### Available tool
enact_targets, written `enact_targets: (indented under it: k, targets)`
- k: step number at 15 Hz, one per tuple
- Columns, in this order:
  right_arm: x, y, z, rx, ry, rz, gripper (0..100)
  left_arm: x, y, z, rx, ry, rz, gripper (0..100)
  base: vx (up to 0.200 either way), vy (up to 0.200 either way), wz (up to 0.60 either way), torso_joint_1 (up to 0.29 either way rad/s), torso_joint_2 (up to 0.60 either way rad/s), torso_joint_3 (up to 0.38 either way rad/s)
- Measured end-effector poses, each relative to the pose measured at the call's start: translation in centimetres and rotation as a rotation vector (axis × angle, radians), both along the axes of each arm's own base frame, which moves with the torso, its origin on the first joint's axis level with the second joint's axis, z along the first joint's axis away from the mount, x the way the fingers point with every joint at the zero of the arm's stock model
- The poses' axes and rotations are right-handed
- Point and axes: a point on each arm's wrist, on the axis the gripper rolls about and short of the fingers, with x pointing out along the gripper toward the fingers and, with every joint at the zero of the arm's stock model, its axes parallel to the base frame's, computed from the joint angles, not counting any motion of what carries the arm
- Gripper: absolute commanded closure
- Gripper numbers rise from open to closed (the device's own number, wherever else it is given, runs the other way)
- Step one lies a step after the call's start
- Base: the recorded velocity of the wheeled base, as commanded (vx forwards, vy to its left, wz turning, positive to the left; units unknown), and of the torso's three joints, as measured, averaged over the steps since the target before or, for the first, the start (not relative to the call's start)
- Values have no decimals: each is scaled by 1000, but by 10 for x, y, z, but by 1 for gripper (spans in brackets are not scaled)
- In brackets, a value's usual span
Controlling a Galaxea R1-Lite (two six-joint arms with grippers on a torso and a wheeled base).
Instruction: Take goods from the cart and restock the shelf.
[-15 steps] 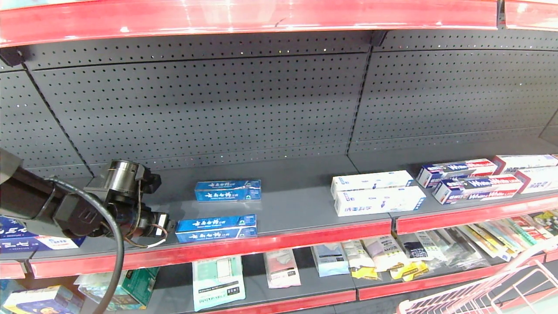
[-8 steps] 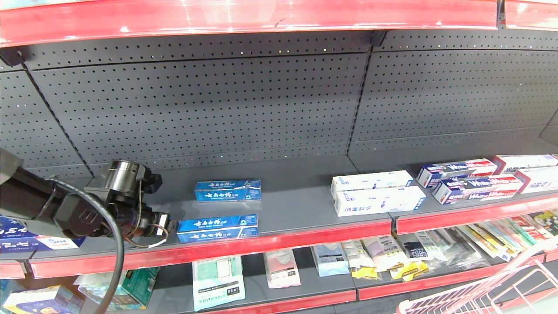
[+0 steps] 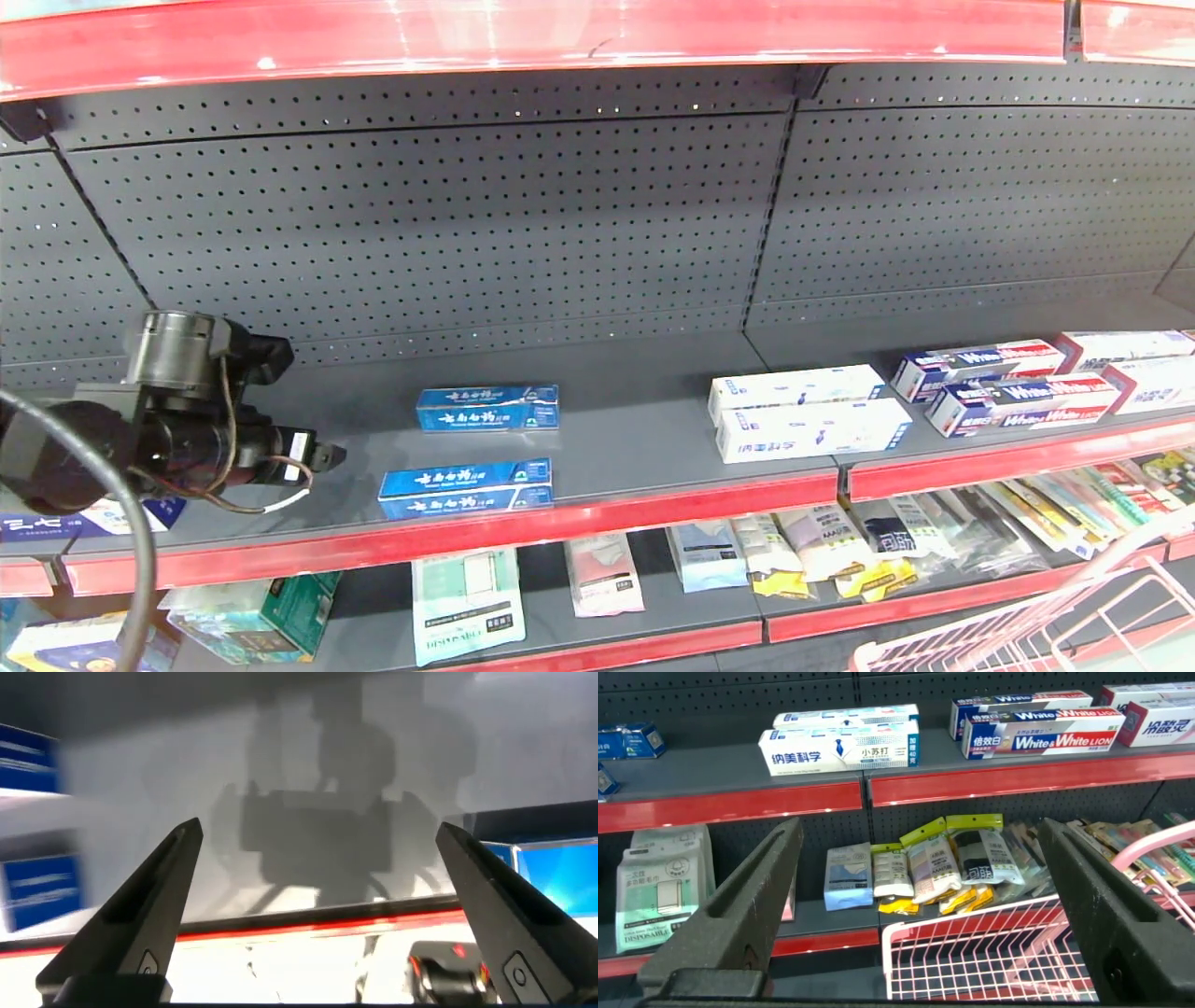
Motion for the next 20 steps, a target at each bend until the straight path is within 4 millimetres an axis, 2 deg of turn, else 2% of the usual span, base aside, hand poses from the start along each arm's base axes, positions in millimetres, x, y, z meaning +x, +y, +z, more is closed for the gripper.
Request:
enact_targets:
  k: [4, 7, 12, 14, 16, 20]
  targets:
    - [0, 0, 0, 0, 0, 0, 0, -52, 12, 27, -3, -93, 4, 0, 0, 0, 0, 0, 0, 0]
    - [0, 0, 0, 0, 0, 0, 0, -102, 12, 41, -43, -193, -15, 0, 0, 0, 0, 0, 0, 0]
    - [0, 0, 0, 0, 0, 0, 0, -164, 7, 60, -16, -390, -63, 0, 0, 0, 0, 0, 0, 0]
    - [0, 0, 0, 0, 0, 0, 0, -190, 4, 56, 24, -443, -96, 0, 0, 0, 0, 0, 0, 0]
    - [0, 0, 0, 1, 0, 0, 0, -217, 3, 41, 21, -486, -97, 0, 0, 0, 0, 0, 0, 0]
    - [0, 0, 0, 0, 0, 1, 0, -255, 0, 13, -52, -579, -92, 0, 0, 0, 0, 0, 0, 0]
